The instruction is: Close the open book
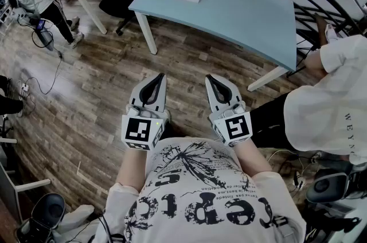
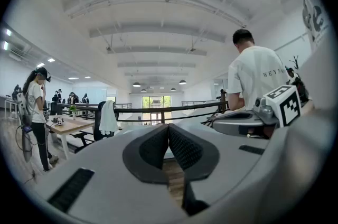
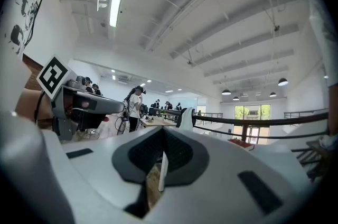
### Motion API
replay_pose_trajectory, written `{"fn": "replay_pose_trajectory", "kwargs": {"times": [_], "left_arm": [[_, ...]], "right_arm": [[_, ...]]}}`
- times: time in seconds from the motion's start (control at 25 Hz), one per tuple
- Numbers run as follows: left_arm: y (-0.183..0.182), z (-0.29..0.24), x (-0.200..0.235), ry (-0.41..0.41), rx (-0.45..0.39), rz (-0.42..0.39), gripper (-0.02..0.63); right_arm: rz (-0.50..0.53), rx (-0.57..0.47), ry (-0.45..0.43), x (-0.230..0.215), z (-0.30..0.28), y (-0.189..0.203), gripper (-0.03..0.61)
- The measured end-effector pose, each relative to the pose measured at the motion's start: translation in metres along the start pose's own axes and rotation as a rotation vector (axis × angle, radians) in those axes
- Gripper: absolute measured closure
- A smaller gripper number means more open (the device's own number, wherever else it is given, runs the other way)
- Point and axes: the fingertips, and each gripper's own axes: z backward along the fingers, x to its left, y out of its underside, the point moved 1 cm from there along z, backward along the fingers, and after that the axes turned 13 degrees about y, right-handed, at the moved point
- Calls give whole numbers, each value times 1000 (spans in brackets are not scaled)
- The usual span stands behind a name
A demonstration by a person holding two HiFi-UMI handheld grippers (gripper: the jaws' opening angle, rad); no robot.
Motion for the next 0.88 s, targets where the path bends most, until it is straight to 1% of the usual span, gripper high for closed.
{"fn": "replay_pose_trajectory", "kwargs": {"times": [0.44, 0.68, 0.8, 0.88], "left_arm": [[7, 6, 0, -11, 8, 5, 595], [15, 2, 1, -17, 29, 16, 595], [23, -4, 10, -15, 47, 20, 595], [29, -9, 25, -19, 55, 30, 595]], "right_arm": [[-9, 8, -5, 5, 4, 5, 568], [-58, 33, 16, -3, 1, 16, 568], [-73, 56, 33, -7, -11, 29, 568], [-75, 69, 43, -7, -25, 35, 568]]}}
